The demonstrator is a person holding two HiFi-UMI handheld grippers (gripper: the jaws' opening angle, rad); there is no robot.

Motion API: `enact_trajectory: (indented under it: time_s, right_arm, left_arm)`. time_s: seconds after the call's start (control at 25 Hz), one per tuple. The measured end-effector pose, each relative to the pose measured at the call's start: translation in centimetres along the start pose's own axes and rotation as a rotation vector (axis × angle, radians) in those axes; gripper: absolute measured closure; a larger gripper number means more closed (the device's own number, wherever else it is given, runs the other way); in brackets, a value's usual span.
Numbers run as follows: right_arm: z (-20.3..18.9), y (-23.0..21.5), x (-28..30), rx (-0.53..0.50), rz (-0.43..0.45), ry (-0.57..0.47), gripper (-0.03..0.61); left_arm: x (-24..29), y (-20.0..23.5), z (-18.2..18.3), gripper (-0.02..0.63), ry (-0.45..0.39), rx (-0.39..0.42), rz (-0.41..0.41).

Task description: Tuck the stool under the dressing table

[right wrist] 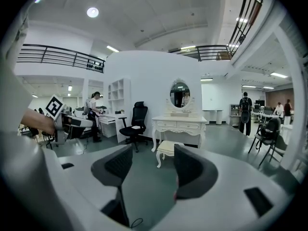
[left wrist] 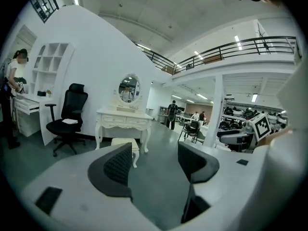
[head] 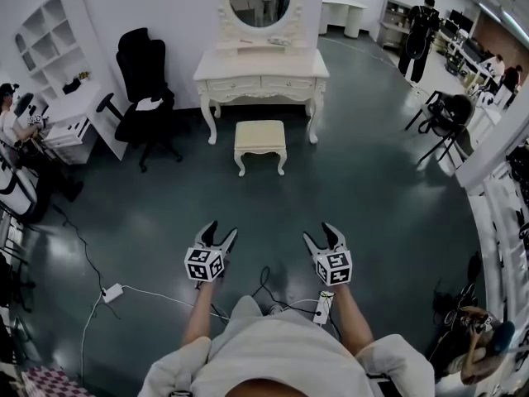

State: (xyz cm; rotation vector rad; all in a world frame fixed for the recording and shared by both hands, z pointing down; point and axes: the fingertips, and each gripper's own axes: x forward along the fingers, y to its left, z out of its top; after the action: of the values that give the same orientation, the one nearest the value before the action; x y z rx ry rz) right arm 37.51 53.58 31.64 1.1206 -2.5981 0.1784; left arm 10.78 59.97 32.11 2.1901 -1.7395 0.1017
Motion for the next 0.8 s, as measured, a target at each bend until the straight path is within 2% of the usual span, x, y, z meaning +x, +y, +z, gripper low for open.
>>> enact_trajectory:
  time_s: [0.48, 0.8]
  right_arm:
    - [0.6, -2.2, 4.7, -0.015, -0.001, 0.013, 0.318]
    - [2.3, -4.0, 12.5, -0.027, -0.016, 0.024, 0.318]
  left_arm:
    - [4.6, 2.4, 0.6, 0.339, 0.020, 0.016, -0.015]
    - [10.4, 8.4, 2.2, 0.339, 0.018, 0.009, -0.031]
